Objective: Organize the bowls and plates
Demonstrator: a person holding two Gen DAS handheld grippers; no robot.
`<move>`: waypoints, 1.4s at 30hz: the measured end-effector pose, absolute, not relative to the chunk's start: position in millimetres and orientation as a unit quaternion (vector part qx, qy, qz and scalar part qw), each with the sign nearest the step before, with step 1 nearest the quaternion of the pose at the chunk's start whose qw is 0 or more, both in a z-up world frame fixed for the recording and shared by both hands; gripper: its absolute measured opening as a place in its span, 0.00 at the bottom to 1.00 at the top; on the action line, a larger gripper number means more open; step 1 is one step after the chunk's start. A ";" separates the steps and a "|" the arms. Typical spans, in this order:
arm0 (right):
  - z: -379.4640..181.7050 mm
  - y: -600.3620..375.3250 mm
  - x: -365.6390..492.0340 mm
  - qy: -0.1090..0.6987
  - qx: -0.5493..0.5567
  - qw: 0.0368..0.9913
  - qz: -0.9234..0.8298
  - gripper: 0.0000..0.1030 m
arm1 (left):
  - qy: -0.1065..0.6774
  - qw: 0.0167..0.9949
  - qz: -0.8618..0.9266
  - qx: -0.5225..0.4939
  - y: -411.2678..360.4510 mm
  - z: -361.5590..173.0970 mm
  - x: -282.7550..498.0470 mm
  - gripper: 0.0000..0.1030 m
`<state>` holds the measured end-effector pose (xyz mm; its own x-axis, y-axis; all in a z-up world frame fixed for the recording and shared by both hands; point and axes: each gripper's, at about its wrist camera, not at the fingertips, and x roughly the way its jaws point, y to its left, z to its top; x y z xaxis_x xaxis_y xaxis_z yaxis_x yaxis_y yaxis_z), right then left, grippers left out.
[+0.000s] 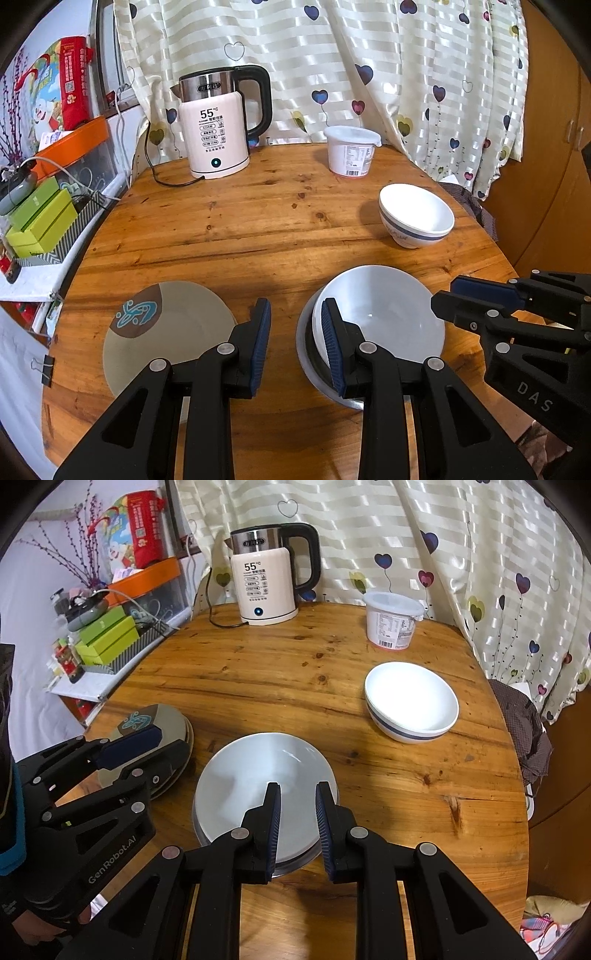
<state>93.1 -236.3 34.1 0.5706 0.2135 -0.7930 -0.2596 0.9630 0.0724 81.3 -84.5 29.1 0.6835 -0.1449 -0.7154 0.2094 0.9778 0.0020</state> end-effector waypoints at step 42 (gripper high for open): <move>2.2 -247.1 111.0 0.465 -0.026 0.875 0.131 0.19 | 0.434 0.890 -0.140 0.005 -91.6 -9.8 100.3 0.28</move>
<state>111.0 -247.1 2.2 0.5332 0.2049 -0.8208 -0.2532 0.9644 0.0763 100.3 -91.6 -9.8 0.5840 -0.2454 -0.7738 0.2544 0.9605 -0.1126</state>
